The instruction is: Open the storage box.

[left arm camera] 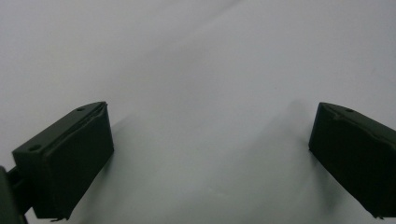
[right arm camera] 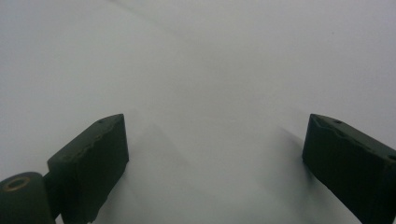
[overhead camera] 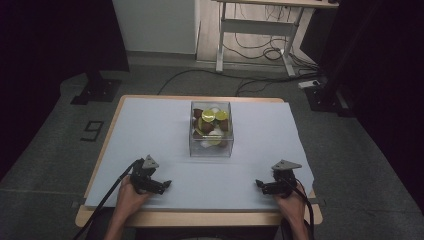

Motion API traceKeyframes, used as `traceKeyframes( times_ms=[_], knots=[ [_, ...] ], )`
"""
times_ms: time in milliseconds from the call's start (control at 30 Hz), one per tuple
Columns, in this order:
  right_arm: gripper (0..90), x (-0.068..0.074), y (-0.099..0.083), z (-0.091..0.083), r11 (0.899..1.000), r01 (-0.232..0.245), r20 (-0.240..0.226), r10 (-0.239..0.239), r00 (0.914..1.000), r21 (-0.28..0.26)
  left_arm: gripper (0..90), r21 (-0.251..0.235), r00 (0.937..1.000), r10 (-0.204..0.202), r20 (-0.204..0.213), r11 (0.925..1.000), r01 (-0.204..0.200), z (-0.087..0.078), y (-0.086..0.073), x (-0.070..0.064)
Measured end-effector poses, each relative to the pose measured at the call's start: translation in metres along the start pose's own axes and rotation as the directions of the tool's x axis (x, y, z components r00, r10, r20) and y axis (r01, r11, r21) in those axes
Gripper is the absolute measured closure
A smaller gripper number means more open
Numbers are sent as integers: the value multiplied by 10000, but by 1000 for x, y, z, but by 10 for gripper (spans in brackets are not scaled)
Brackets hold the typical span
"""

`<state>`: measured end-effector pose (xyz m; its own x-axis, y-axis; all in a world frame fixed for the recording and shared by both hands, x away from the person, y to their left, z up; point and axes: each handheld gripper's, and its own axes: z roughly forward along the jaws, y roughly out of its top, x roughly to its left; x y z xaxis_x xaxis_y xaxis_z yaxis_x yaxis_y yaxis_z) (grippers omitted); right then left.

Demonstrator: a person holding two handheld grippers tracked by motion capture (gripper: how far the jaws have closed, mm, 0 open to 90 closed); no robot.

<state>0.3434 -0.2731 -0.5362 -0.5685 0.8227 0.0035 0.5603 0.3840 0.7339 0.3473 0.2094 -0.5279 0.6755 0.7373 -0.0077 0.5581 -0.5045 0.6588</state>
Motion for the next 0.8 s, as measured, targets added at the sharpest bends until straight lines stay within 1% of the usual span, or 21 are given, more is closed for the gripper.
traceKeyframes(
  times_ms=[800],
  knots=[
    [61,0,1,0,10000,-9,-31,9,10000,65,0,-9,9999,-69,-94,10000,69,-1,-1,-1]
  ],
)
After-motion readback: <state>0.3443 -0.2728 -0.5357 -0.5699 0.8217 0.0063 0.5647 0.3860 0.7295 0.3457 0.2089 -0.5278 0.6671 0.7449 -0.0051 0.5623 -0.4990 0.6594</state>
